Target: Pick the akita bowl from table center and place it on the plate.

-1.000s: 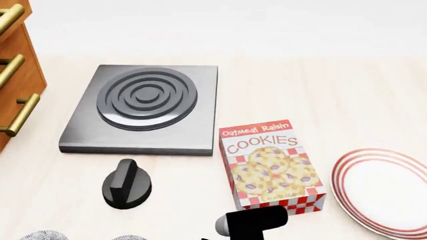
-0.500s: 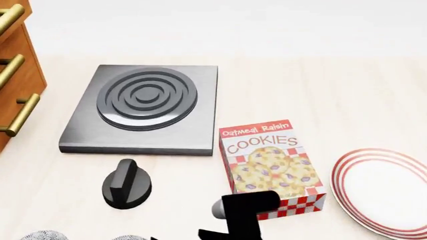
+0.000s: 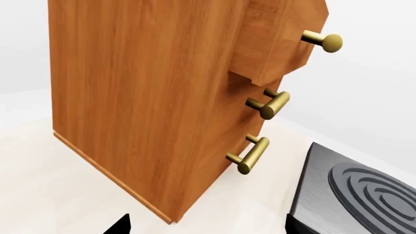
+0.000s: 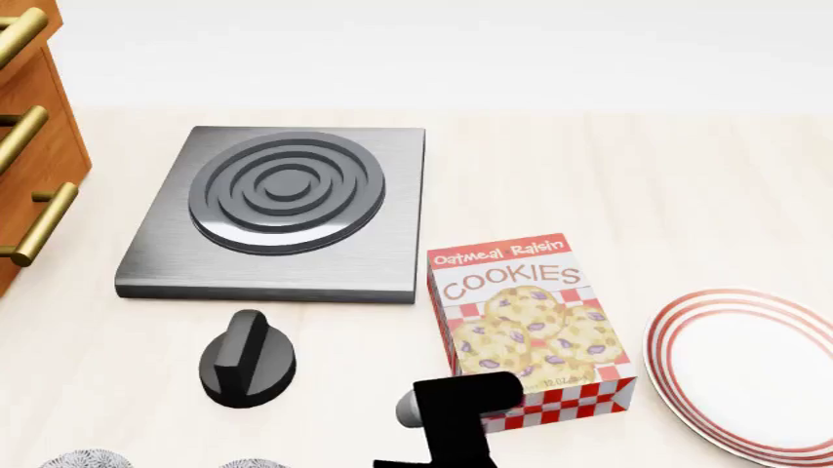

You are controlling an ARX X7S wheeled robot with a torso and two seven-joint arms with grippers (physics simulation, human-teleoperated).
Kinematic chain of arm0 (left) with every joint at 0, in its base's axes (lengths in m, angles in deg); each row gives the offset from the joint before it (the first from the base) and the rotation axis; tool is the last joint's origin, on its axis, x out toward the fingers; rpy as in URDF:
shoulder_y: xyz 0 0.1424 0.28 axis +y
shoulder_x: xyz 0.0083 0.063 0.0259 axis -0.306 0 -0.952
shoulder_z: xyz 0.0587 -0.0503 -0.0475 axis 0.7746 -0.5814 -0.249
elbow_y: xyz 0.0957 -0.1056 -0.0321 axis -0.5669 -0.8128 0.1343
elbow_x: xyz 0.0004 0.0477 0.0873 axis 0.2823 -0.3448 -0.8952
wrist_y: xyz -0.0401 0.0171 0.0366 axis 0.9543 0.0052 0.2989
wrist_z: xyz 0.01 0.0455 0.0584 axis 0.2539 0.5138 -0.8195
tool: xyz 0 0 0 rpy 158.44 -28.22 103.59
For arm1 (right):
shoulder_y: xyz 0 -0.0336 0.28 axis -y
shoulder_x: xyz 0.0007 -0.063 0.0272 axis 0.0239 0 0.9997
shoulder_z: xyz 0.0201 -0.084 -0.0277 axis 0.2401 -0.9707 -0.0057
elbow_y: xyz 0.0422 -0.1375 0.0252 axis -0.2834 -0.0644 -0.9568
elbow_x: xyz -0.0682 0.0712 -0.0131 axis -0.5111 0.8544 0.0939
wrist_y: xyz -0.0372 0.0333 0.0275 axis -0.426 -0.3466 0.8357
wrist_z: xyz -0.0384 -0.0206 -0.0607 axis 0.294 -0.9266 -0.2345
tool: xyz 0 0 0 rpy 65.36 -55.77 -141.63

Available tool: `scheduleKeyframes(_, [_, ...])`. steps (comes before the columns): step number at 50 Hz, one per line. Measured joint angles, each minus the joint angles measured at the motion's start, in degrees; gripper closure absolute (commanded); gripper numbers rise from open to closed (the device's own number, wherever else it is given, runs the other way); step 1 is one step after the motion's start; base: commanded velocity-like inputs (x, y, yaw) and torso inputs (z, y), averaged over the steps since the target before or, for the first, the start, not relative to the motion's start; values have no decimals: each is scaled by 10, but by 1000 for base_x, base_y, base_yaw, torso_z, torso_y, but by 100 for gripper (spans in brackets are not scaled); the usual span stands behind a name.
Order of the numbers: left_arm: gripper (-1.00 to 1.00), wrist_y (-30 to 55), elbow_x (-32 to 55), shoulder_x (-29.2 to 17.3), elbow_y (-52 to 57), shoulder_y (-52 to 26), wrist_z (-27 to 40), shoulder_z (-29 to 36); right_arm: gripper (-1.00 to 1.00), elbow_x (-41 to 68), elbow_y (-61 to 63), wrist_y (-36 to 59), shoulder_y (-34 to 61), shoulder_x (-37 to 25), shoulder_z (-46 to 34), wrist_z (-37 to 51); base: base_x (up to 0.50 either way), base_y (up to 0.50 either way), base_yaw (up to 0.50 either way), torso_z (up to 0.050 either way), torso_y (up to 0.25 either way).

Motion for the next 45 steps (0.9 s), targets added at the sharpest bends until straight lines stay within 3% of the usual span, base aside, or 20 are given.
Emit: scheduleKeyframes(45, [-100, -9, 12, -6, -1, 4, 8, 2, -100, -17, -66, 2, 47, 3, -63, -35, 0, 0, 0, 0, 0])
